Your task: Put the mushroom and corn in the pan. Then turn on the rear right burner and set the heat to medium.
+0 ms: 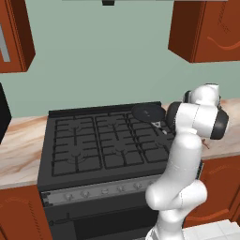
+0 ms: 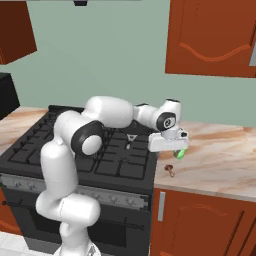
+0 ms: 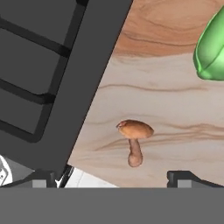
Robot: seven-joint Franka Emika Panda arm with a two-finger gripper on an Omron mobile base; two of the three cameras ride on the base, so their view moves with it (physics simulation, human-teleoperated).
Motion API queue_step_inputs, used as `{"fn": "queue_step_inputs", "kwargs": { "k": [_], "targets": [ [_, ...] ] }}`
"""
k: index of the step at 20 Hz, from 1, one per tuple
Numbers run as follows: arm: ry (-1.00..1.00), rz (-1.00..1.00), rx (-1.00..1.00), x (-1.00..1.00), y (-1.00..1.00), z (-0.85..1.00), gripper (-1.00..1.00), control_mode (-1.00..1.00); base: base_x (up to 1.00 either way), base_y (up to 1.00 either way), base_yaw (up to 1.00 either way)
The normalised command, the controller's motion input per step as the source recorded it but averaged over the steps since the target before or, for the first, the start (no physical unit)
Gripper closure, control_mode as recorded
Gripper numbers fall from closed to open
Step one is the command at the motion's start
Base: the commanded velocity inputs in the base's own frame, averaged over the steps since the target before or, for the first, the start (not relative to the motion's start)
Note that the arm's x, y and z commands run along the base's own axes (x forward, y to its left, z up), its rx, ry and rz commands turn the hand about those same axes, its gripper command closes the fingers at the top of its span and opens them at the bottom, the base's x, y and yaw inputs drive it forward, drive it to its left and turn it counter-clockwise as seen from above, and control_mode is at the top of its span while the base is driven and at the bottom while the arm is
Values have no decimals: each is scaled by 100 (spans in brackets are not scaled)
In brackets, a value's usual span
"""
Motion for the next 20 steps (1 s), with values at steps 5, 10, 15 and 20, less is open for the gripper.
{"fn": "queue_step_inputs", "kwargs": {
  "k": [5, 10, 15, 20],
  "targets": [
    [-2, -4, 8, 7, -31, -50, -100, -100, 0, 0, 0],
    [-1, -3, 4, 16, -7, -40, -100, -100, 0, 0, 0],
    [0, -7, 0, 18, 0, -3, -100, -100, 0, 0, 0],
    [0, -4, 0, 14, 0, -2, -100, -100, 0, 0, 0]
  ]
}}
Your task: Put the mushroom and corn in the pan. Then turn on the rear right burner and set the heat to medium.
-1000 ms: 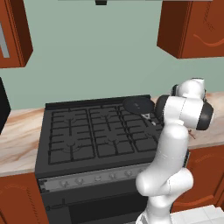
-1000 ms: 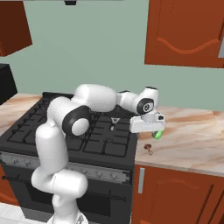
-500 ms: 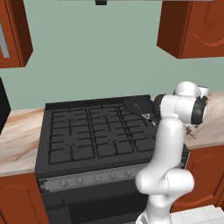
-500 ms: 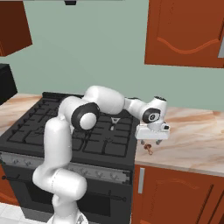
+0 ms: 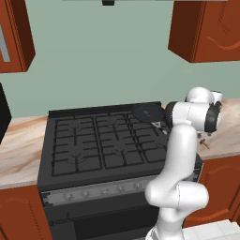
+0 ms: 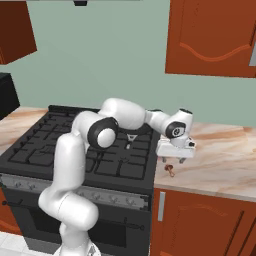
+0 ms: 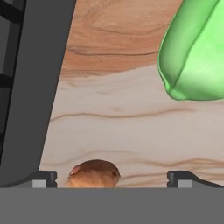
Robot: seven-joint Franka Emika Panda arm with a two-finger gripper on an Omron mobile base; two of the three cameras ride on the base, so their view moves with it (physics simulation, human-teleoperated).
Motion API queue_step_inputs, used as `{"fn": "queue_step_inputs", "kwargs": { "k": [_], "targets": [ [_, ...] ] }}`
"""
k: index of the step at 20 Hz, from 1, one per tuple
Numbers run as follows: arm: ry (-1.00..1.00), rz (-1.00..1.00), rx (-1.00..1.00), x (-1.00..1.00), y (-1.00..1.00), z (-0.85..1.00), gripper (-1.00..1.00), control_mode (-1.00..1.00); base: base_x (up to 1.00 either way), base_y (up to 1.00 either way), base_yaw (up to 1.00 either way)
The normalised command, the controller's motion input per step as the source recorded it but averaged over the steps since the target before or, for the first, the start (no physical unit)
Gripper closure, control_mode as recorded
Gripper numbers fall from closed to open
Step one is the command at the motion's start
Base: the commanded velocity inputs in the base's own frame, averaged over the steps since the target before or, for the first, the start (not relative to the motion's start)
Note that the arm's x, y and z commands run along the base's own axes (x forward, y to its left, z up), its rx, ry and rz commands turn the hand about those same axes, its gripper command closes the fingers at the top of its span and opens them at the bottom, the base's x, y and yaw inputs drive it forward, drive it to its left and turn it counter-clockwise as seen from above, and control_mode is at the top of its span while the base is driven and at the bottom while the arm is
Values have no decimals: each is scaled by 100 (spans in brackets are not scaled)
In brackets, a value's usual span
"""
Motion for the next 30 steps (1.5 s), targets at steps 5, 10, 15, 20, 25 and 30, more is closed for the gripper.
{"fn": "queue_step_inputs", "kwargs": {
  "k": [5, 10, 15, 20, 25, 30],
  "targets": [
    [-1, 0, 0, -32, 0, -13, -100, -100, 0, 0, 0],
    [0, 0, 0, -17, 5, 0, -100, -100, 0, 0, 0],
    [0, 0, 0, 7, 19, 0, -100, -100, 0, 0, 0],
    [0, 0, 0, 0, 18, -1, -100, -100, 0, 0, 0],
    [0, 0, 0, 0, 1, -11, -100, -100, 0, 0, 0],
    [0, 0, 0, 2, 0, -15, -100, -100, 0, 0, 0]
  ]
}}
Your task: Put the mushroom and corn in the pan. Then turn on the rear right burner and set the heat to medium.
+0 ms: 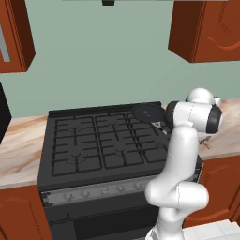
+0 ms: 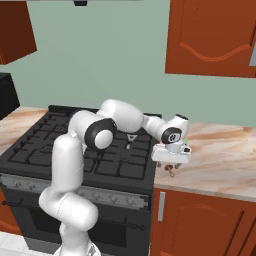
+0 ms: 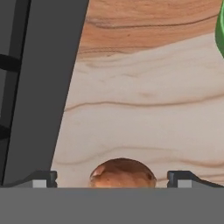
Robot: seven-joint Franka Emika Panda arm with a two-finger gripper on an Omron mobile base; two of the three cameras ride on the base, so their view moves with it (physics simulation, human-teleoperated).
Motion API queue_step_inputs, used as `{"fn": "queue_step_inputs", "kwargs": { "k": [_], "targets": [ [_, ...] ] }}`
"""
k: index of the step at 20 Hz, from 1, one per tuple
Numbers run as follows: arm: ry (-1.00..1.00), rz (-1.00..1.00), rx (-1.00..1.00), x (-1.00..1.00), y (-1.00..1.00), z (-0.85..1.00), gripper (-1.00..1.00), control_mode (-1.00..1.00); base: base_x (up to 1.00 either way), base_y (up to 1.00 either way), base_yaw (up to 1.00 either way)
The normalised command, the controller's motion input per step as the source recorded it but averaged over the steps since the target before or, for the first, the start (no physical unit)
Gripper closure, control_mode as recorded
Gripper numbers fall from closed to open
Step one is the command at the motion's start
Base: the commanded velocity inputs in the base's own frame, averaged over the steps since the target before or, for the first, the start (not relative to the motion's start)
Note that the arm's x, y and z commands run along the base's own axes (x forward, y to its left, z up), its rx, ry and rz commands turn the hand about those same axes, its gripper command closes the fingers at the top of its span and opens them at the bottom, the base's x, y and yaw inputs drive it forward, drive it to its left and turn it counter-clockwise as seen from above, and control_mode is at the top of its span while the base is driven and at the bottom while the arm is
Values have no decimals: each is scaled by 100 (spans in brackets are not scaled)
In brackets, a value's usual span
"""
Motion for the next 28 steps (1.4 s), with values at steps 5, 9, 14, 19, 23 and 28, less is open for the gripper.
{"fn": "queue_step_inputs", "kwargs": {
  "k": [5, 9, 14, 19, 23, 28],
  "targets": [
    [0, 0, 0, 30, -7, -1, -100, -100, 0, 0, 0],
    [0, 0, 0, 1, -11, 0, -100, -100, 0, 0, 0],
    [0, 0, 0, -25, -1, 0, -100, -100, 0, 0, 0],
    [0, 0, 0, -24, 0, 0, -100, -100, 0, 0, 0],
    [0, 0, 0, 0, 0, 0, -100, -100, 0, 0, 0],
    [0, 0, 0, 7, 0, -3, -100, -100, 0, 0, 0]
  ]
}}
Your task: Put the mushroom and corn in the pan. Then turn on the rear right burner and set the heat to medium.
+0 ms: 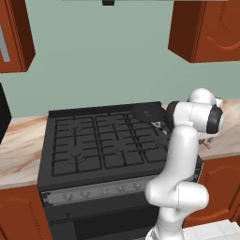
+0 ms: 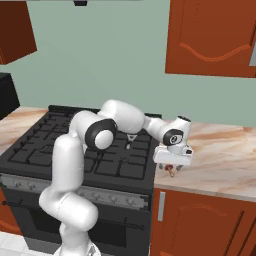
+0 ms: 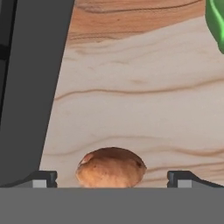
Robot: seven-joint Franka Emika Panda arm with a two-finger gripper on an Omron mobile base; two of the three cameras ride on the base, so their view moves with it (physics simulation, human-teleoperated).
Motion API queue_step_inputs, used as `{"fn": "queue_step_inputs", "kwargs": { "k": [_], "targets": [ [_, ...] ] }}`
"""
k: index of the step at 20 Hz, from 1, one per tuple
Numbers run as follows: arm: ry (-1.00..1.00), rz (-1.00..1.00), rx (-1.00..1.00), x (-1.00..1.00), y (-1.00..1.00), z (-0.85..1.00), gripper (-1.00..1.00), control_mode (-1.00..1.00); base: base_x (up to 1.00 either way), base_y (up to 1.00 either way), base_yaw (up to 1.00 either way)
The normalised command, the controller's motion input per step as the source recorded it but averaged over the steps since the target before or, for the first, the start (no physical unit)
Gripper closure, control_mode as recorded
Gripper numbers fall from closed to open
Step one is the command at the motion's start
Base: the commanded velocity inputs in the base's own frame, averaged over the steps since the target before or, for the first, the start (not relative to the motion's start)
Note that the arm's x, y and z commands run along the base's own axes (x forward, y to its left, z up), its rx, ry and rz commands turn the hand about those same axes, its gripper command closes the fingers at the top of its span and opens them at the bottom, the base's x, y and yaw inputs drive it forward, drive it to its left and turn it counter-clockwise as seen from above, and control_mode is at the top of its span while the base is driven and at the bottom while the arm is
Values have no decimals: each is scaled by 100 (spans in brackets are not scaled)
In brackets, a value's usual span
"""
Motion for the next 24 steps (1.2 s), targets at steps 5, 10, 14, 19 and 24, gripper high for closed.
{"fn": "queue_step_inputs", "kwargs": {
  "k": [5, 10, 14, 19, 24],
  "targets": [
    [0, 0, 0, 0, 0, -12, -100, -100, 0, 0, 0],
    [0, 0, 0, 0, 0, -2, -100, -100, 0, 0, 0],
    [0, 0, 0, 0, 0, 0, 100, -100, 0, 0, 0],
    [0, 0, 0, 0, 0, 0, 100, -100, 0, 0, 0],
    [0, 0, 0, 0, 0, 0, 100, -100, 0, 0, 0]
  ]
}}
